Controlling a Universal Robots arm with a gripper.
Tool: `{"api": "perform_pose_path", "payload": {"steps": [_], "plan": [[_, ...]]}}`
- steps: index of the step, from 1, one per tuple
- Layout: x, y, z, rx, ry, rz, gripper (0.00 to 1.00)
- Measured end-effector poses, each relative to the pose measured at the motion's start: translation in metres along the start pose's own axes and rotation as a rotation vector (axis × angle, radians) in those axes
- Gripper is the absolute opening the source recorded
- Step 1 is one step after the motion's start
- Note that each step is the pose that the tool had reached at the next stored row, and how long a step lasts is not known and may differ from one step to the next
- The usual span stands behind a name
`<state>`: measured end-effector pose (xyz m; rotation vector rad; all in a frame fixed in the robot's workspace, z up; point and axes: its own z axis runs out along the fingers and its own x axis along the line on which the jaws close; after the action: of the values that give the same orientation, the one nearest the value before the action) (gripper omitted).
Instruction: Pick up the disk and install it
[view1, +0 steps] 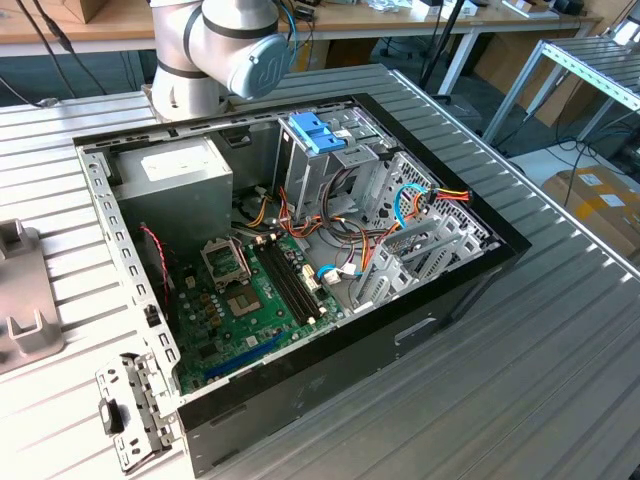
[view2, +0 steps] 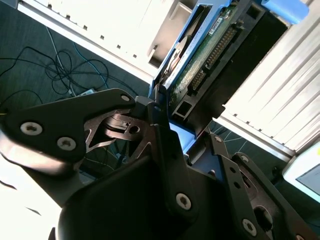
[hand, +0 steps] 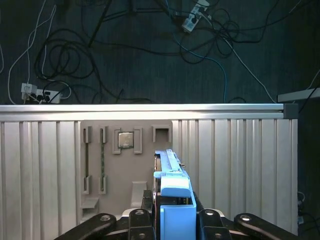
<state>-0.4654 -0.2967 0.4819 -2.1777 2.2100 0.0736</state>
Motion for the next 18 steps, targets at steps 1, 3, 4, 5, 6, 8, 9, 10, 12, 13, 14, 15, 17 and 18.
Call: {"api": "perform_pose_path", "payload": {"steps": [1, 3, 4, 5, 6, 8, 9, 10, 12, 13, 14, 15, 17, 18], "plan": [[0.0008, -0.0007, -0.0001, -0.0001, 0.0, 0.0, 0.37], [0.0026, -0.0023, -0.0002, 0.0, 0.0, 0.0, 0.37], [0.0031, -0.003, -0.0002, 0.0, 0.0, 0.0, 0.37], [0.0034, -0.0035, -0.0003, -0.0001, 0.0, 0.0, 0.37], [0.0037, -0.004, -0.0002, 0.0, 0.0015, 0.0, 0.37], [0.0038, -0.0046, -0.0003, 0.0, 0.0164, 0.0, 0.37], [0.0038, -0.0048, -0.0003, 0.0003, 0.0285, 0.0, 0.37], [0.0038, -0.0056, -0.0003, 0.0005, 0.0409, 0.0, 0.37], [0.0046, -0.0068, -0.0003, 0.0005, 0.0413, 0.0, 0.37], [0.0057, -0.0075, -0.0004, 0.0004, 0.0414, 0.0, 0.37], [0.0068, -0.0079, -0.0005, 0.0004, 0.0414, 0.0, 0.37], [0.0083, -0.0085, -0.0006, 0.0004, 0.0413, 0.0, 0.37], [0.011, -0.0092, -0.0007, 0.0004, 0.0412, 0.0, 0.37], [0.0122, -0.0096, -0.0008, 0.0004, 0.0412, 0.0, 0.37]]}}
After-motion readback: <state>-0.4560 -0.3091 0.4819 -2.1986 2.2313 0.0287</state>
